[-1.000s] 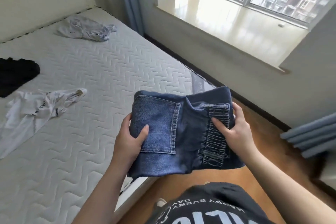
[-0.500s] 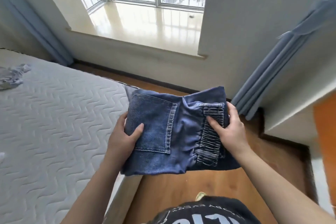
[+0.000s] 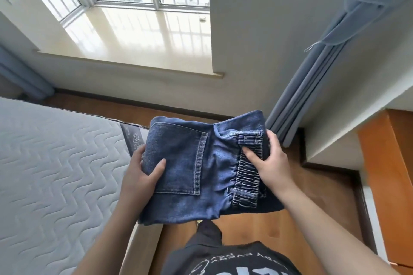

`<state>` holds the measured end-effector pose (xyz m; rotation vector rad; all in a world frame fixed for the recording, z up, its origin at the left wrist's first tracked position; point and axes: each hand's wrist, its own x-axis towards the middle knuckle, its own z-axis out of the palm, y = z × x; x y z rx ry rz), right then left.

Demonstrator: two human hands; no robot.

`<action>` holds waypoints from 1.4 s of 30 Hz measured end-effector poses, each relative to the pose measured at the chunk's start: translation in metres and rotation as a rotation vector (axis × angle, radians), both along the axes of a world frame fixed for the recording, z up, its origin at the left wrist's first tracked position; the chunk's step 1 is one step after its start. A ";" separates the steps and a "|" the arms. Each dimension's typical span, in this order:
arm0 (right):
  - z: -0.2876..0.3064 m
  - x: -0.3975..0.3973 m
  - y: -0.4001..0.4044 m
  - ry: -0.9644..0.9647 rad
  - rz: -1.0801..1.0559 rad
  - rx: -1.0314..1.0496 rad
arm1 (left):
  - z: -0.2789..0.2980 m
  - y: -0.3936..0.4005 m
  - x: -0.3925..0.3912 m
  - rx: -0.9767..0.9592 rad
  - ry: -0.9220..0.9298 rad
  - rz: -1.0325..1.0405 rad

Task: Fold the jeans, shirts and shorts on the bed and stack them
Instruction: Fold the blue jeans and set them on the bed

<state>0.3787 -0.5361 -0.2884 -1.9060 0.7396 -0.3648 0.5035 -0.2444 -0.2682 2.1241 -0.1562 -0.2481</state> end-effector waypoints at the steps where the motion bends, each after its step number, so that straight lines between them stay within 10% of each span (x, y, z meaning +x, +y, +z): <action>1: -0.003 0.014 -0.003 0.004 -0.005 0.000 | -0.003 -0.003 0.015 -0.003 0.000 0.005; 24: -0.005 0.280 -0.101 0.021 0.007 -0.061 | -0.016 -0.094 0.274 0.031 0.079 -0.118; 42: 0.008 0.529 -0.204 0.027 0.495 -0.027 | 0.003 -0.177 0.396 -0.056 0.102 0.216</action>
